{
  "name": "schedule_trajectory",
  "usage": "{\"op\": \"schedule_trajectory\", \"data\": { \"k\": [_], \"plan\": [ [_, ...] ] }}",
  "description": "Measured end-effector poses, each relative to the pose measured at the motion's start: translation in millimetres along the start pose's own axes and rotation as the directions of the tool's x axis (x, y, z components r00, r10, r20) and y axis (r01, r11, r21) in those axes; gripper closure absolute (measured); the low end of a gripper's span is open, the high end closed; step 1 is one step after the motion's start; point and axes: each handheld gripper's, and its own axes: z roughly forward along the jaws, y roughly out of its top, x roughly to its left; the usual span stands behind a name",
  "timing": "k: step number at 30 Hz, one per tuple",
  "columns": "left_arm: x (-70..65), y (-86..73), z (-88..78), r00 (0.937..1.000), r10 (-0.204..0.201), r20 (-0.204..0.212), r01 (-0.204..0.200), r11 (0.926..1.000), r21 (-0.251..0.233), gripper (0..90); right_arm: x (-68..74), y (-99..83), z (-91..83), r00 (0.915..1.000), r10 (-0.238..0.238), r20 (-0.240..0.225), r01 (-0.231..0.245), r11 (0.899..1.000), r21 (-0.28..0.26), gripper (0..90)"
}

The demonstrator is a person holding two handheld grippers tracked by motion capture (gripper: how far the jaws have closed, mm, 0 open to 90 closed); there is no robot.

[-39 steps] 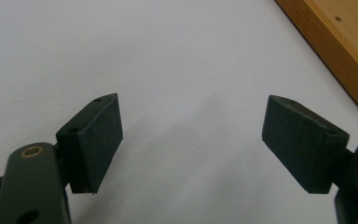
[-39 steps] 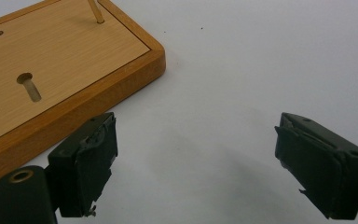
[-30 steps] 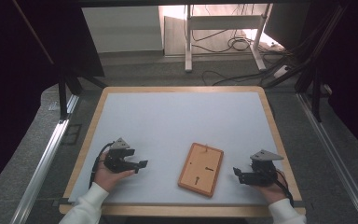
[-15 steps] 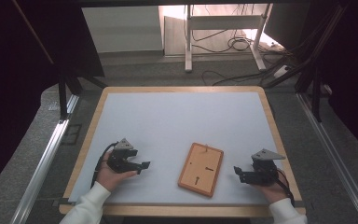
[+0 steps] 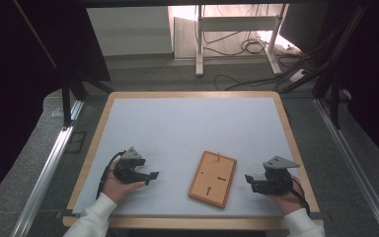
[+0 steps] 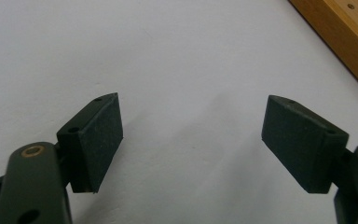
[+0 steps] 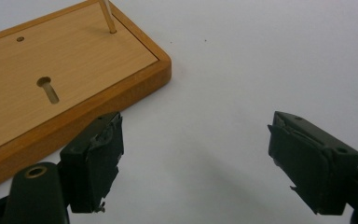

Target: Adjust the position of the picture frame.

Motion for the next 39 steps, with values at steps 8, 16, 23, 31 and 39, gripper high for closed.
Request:
{"op": "schedule_trajectory", "data": {
  "k": [8, 16, 23, 31, 39],
  "plan": [
    [2.6, -1.6, -2.9, 0.9999, -0.008, -0.009, 0.008, 0.9999, -0.009, 20.4, 4.9, 13.2, 9.5, 0.9991, -0.027, -0.034, 0.027, 0.999, -0.018, 17.4],
    [1.3, -1.4, -1.6, 1.0000, -0.002, -0.007, 0.002, 1.0000, -0.002, 20.5, 16.5, 25.3, 18.4, 0.9979, -0.028, -0.059, 0.027, 0.999, -0.023, 18.8],
    [3.7, -2.4, -1.5, 0.9999, -0.008, -0.009, 0.008, 1.0000, -0.002, 20.6, 25.1, 41.4, 36.7, 0.9924, -0.071, -0.101, 0.069, 0.997, -0.025, 24.5],
    [4.6, -3.2, -0.3, 1.0000, -0.005, -0.006, 0.005, 0.9999, 0.009, 20.9, 32.2, 53.6, 60.8, 0.9804, -0.102, -0.168, 0.099, 0.995, -0.028, 36.7],
    [5.2, -3.8, 0.3, 1.0000, -0.001, -0.009, 0.002, 0.9999, 0.011, 21.0, 37.6, 64.2, 76.8, 0.9734, -0.136, -0.185, 0.135, 0.991, -0.017, 46.5]
  ]
}}
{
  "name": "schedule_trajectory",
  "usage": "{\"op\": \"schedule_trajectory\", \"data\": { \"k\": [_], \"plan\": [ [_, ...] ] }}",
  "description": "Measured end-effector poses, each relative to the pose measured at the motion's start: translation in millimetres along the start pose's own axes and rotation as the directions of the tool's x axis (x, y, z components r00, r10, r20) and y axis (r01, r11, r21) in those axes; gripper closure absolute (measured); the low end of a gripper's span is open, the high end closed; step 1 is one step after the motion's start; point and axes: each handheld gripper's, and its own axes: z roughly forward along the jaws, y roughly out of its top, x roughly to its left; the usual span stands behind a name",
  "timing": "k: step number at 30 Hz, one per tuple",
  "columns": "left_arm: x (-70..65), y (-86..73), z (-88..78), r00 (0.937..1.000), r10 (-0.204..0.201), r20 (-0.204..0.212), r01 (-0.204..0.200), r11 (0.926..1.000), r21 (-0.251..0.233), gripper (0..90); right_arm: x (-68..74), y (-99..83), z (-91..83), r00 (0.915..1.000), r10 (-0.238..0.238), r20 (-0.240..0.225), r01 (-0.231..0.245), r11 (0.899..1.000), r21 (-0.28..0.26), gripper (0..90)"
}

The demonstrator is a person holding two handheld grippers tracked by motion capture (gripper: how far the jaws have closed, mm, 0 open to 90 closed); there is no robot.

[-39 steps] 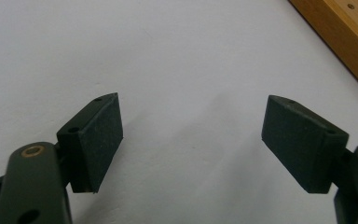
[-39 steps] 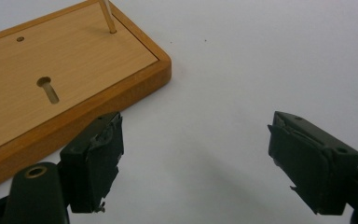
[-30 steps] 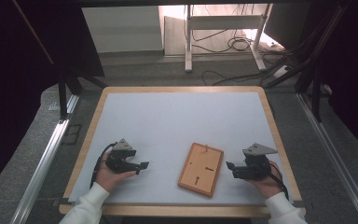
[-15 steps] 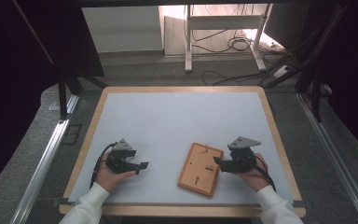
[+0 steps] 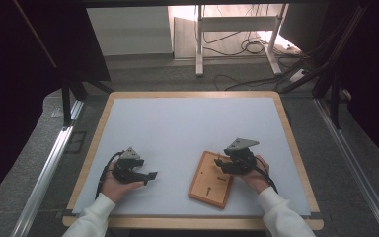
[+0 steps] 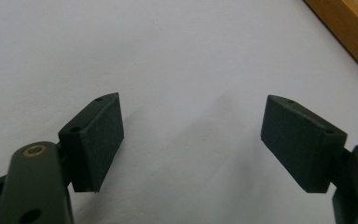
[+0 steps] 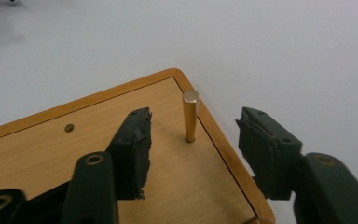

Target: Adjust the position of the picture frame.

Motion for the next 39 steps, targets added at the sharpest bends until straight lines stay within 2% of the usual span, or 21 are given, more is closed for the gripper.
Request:
{"op": "schedule_trajectory", "data": {
  "k": [3, 11, 15, 18, 23, 28, 39],
  "plan": [
    [0.8, -0.1, 0.3, 1.0000, -0.002, 0.002, 0.002, 1.0000, 0.002, 21.4, -0.6, 4.1, 4.8, 1.0000, 0.003, 0.005, -0.003, 1.000, 0.012, 53.3],
    [1.0, -0.4, -0.5, 1.0000, 0.000, 0.002, 0.000, 1.0000, -0.002, 21.5, -1.4, 4.8, 10.4, 0.9995, 0.008, -0.031, -0.007, 1.000, 0.016, 69.3],
    [0.8, -0.5, -0.7, 1.0000, 0.003, 0.005, -0.003, 1.0000, -0.005, 21.5, -0.7, 3.6, 14.6, 0.9998, -0.003, -0.020, 0.003, 1.000, 0.009, 83.1],
    [0.8, -0.4, -0.7, 0.9999, 0.009, 0.013, -0.009, 0.9999, -0.009, 21.4, -1.2, 3.8, 14.5, 0.9998, -0.009, -0.020, 0.009, 1.000, 0.008, 84.2],
    [1.0, -0.3, -0.5, 0.9998, 0.011, 0.014, -0.011, 0.9999, -0.008, 21.4, -0.5, 5.1, 14.0, 0.9994, 0.023, -0.028, -0.023, 1.000, -0.008, 84.3],
    [1.5, -0.3, -1.4, 0.9999, 0.008, 0.010, -0.007, 0.9999, -0.012, 21.4, 5.9, 12.3, 13.3, 0.9994, 0.019, -0.028, -0.019, 1.000, -0.011, 84.5],
    [2.1, -0.3, -2.9, 0.9999, 0.010, 0.010, -0.010, 0.9998, -0.018, 21.2, 16.5, 25.1, 11.5, 0.9975, 0.022, -0.067, -0.024, 0.999, -0.032, 84.6]
  ]
}}
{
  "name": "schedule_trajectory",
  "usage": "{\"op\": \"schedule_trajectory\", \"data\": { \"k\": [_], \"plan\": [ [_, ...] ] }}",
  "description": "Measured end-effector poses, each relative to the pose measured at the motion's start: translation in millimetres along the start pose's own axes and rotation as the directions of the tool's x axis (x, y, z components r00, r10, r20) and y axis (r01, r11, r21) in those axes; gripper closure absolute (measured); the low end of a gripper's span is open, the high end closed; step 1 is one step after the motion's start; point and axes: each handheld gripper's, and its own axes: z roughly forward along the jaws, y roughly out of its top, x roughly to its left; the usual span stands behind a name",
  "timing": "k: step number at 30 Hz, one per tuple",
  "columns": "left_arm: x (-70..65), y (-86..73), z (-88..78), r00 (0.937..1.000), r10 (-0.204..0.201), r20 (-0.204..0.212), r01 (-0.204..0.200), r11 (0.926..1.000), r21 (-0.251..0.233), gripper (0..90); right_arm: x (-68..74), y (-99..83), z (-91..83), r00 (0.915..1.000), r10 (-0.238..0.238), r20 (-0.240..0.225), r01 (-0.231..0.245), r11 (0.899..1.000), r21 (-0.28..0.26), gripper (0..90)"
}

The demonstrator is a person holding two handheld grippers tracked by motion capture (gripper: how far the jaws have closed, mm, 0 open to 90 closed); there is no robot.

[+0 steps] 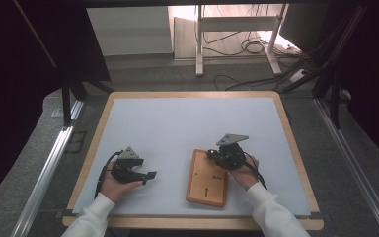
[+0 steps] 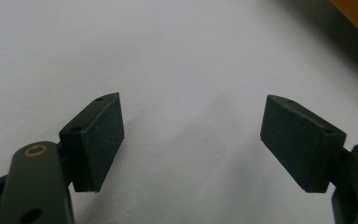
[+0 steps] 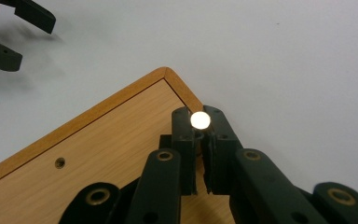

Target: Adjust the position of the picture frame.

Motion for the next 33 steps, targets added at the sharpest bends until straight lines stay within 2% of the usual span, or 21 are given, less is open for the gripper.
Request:
{"op": "schedule_trajectory", "data": {
  "k": [5, 8, 10, 13, 15, 16, 20, 22, 28, 29, 30, 31, 33],
  "plan": [
    [1.3, 0.1, -1.7, 1.0000, -0.005, -0.004, 0.005, 1.0000, -0.006, 21.1, 8.4, 9.0, 4.7, 0.9998, -0.012, -0.012, 0.013, 1.000, 0.005, 84.6],
    [2.9, -0.3, -3.3, 0.9999, -0.010, -0.007, 0.010, 0.9999, -0.011, 21.1, 19.4, 23.1, 10.4, 0.9991, -0.028, -0.031, 0.028, 1.000, -0.008, 84.7],
    [3.2, -0.4, -3.6, 0.9999, -0.013, -0.007, 0.013, 0.9998, -0.012, 21.1, 21.7, 26.3, 12.0, 0.9988, -0.030, -0.039, 0.029, 1.000, -0.011, 84.7],
    [3.9, -0.4, -4.7, 0.9999, -0.010, -0.011, 0.010, 0.9998, -0.016, 21.1, 33.2, 39.1, 24.0, 0.9972, -0.058, -0.047, 0.058, 0.998, -0.009, 84.7],
    [4.2, -0.6, -5.6, 0.9998, -0.011, -0.014, 0.011, 0.9998, -0.018, 21.1, 40.9, 46.2, 40.4, 0.9958, -0.065, -0.064, 0.065, 0.998, 0.004, 84.7],
    [4.5, -0.7, -6.0, 0.9998, -0.012, -0.014, 0.012, 0.9998, -0.019, 21.1, 40.9, 46.2, 40.4, 0.9958, -0.065, -0.064, 0.065, 0.998, 0.004, 84.7],
    [4.8, -0.8, -5.5, 0.9998, -0.014, -0.015, 0.013, 0.9998, -0.017, 21.1, 49.4, 50.1, 62.5, 0.9939, -0.077, -0.079, 0.080, 0.996, 0.034, 84.6],
    [4.6, -1.0, -5.3, 0.9998, -0.011, -0.016, 0.011, 0.9998, -0.016, 21.1, 53.0, 48.8, 77.3, 0.9930, -0.093, -0.073, 0.098, 0.993, 0.066, 84.5],
    [5.1, -1.3, -4.8, 0.9996, -0.019, -0.018, 0.019, 0.9997, -0.016, 21.2, 50.4, 44.5, 87.6, 0.9931, -0.080, -0.085, 0.087, 0.993, 0.074, 83.4],
    [5.1, -1.2, -4.4, 0.9996, -0.019, -0.018, 0.019, 0.9997, -0.014, 21.2, 50.3, 43.9, 86.9, 0.9929, -0.086, -0.083, 0.092, 0.993, 0.068, 81.8],
    [4.9, -1.2, -4.1, 0.9997, -0.017, -0.019, 0.017, 0.9998, -0.012, 21.2, 49.3, 43.6, 81.5, 0.9937, -0.074, -0.084, 0.077, 0.997, 0.032, 60.0],
    [4.7, -1.2, -4.3, 0.9997, -0.012, -0.020, 0.012, 0.9999, -0.011, 21.2, 49.3, 43.6, 81.5, 0.9937, -0.074, -0.084, 0.077, 0.997, 0.032, 60.0],
    [3.8, -1.1, -4.5, 0.9998, -0.004, -0.021, 0.003, 0.9999, -0.012, 21.1, 48.2, 42.9, 70.1, 0.9951, -0.077, -0.062, 0.078, 0.997, 0.014, 53.7]
  ]
}}
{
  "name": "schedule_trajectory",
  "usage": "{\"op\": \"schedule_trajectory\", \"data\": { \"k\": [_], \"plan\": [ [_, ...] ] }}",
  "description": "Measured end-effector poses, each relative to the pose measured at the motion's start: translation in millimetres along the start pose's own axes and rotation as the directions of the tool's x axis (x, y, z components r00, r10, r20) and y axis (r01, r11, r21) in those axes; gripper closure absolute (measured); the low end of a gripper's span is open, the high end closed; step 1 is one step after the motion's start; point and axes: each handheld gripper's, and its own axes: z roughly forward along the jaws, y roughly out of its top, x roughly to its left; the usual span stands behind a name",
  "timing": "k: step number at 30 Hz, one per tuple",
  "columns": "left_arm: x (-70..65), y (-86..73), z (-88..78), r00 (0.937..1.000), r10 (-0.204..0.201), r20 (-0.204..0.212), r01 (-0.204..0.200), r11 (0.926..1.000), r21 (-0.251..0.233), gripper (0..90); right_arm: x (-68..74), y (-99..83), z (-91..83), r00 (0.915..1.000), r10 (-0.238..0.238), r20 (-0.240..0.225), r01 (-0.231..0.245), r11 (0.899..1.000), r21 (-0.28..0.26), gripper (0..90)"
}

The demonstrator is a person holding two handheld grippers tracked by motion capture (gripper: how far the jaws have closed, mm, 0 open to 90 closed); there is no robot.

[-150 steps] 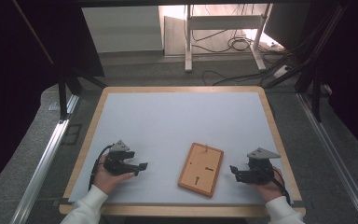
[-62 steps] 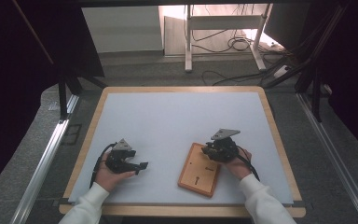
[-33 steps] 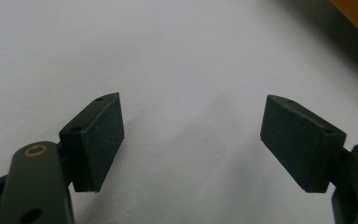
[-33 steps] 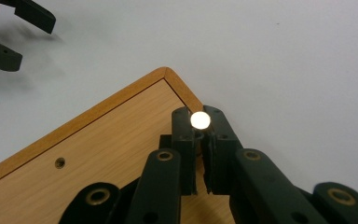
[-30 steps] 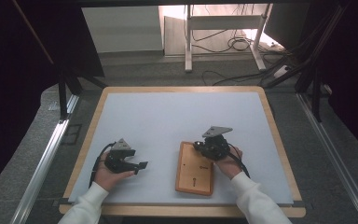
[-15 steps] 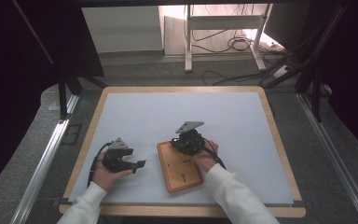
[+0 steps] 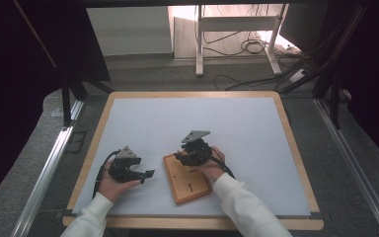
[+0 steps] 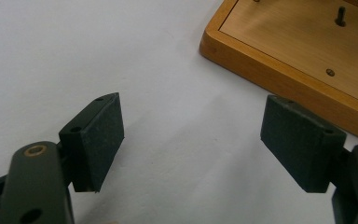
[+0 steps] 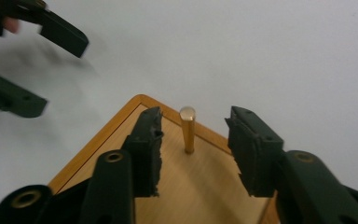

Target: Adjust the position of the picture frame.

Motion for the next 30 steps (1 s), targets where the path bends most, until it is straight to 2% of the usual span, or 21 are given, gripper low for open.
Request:
{"op": "schedule_trajectory", "data": {
  "k": [2, 6, 8, 10, 11, 12, 17, 23, 26, 30],
  "plan": [
    [-0.5, 0.0, 0.2, 1.0000, -0.002, 0.000, 0.002, 1.0000, 0.000, 21.1, -2.4, -3.7, -15.0, 0.9998, 0.014, -0.010, -0.015, 1.000, -0.021, 46.8],
    [-1.4, 0.1, 0.7, 1.0000, -0.002, -0.002, 0.002, 1.0000, 0.003, 21.1, -7.6, -19.6, -46.2, 0.9980, 0.062, 0.013, -0.062, 0.998, -0.023, 38.2],
    [-1.8, 0.1, 0.2, 1.0000, -0.001, -0.004, 0.001, 1.0000, -0.002, 21.0, -10.2, -30.1, -58.3, 0.9970, 0.073, 0.026, -0.073, 0.997, -0.020, 37.3],
    [-2.2, 0.1, 0.9, 1.0000, 0.000, -0.006, 0.000, 1.0000, -0.002, 20.5, -15.2, -50.9, -77.2, 0.9961, 0.080, 0.036, -0.080, 0.997, -0.011, 36.8],
    [-2.4, 0.2, 1.2, 1.0000, 0.004, -0.009, -0.004, 1.0000, 0.001, 20.5, -15.2, -50.9, -77.2, 0.9961, 0.080, 0.036, -0.080, 0.997, -0.011, 36.8],
    [-2.6, 0.2, 1.4, 0.9999, 0.008, -0.010, -0.008, 1.0000, 0.003, 20.5, -16.5, -58.2, -83.2, 0.9966, 0.078, 0.027, -0.077, 0.997, -0.009, 37.3],
    [-3.8, 0.4, 1.3, 0.9998, 0.013, -0.015, -0.013, 0.9999, 0.000, 20.4, -20.7, -84.9, -103.2, 0.9969, 0.076, 0.017, -0.077, 0.997, 0.022, 50.9],
    [-3.9, -0.2, 1.1, 0.9998, 0.014, -0.012, -0.014, 0.9999, -0.002, 20.1, -21.5, -101.7, -111.9, 0.9949, 0.100, -0.006, -0.100, 0.993, 0.063, 61.2],
    [-4.0, -0.2, 1.3, 0.9998, 0.015, -0.012, -0.015, 0.9999, -0.001, 20.1, -20.1, -103.8, -111.8, 0.9952, 0.097, -0.014, -0.095, 0.993, 0.076, 65.6],
    [-4.5, -0.2, 1.8, 0.9998, 0.016, -0.011, -0.016, 0.9999, 0.003, 20.1, -18.5, -103.9, -106.4, 0.9969, 0.074, -0.027, -0.071, 0.992, 0.101, 82.3]
  ]
}}
